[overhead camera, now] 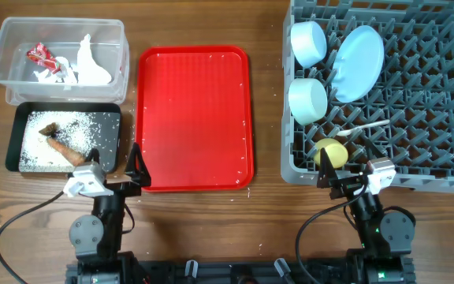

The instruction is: Sort waste into correct bins and load items into the dishwasher rack

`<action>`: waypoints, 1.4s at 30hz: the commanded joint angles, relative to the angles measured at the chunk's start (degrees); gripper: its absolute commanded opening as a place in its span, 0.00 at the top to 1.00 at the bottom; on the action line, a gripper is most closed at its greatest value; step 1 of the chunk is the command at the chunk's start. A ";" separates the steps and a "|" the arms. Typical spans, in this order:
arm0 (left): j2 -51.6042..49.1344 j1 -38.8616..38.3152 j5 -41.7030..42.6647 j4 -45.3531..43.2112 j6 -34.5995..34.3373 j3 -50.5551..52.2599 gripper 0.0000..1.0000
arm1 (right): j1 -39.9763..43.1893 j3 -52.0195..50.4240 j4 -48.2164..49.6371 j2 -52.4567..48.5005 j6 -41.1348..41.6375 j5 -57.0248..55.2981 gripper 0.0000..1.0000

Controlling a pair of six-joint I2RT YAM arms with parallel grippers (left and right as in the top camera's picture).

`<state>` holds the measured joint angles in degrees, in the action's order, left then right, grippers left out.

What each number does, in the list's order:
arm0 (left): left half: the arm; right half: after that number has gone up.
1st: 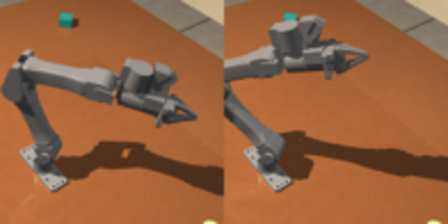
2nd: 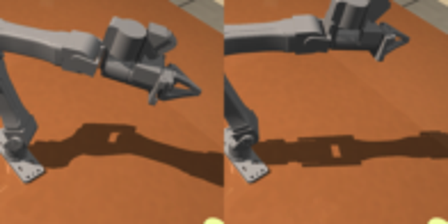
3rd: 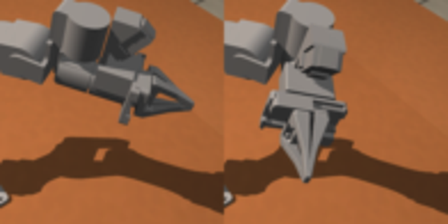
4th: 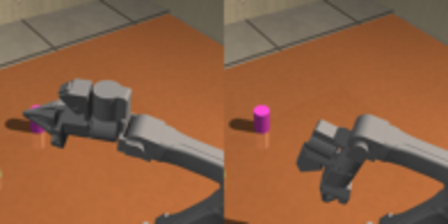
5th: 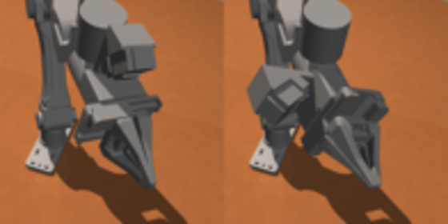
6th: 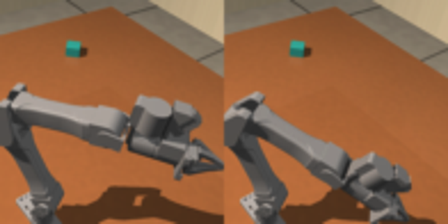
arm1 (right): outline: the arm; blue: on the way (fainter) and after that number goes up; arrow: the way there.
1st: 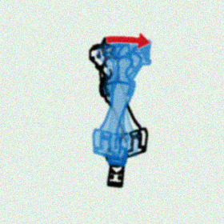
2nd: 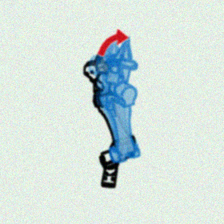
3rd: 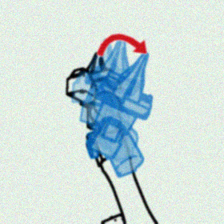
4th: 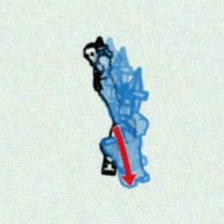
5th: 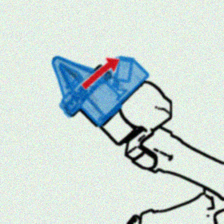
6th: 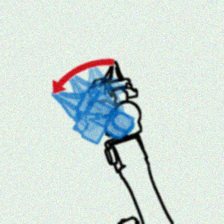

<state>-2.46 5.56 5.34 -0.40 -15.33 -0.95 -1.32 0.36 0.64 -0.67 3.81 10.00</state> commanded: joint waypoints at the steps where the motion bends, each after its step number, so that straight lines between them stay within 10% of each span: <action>1: 2.32 -0.33 -1.16 1.14 -0.11 0.57 0.00 | -0.33 -0.07 0.13 0.39 -0.44 -0.63 0.00; 42: 2.29 -0.59 -1.14 4.52 -0.09 0.57 0.00 | -0.33 -0.07 0.13 0.39 -0.42 -0.61 0.00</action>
<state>-0.78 5.28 4.75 3.97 -15.33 -0.78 -1.32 0.36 0.64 -0.67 3.81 10.02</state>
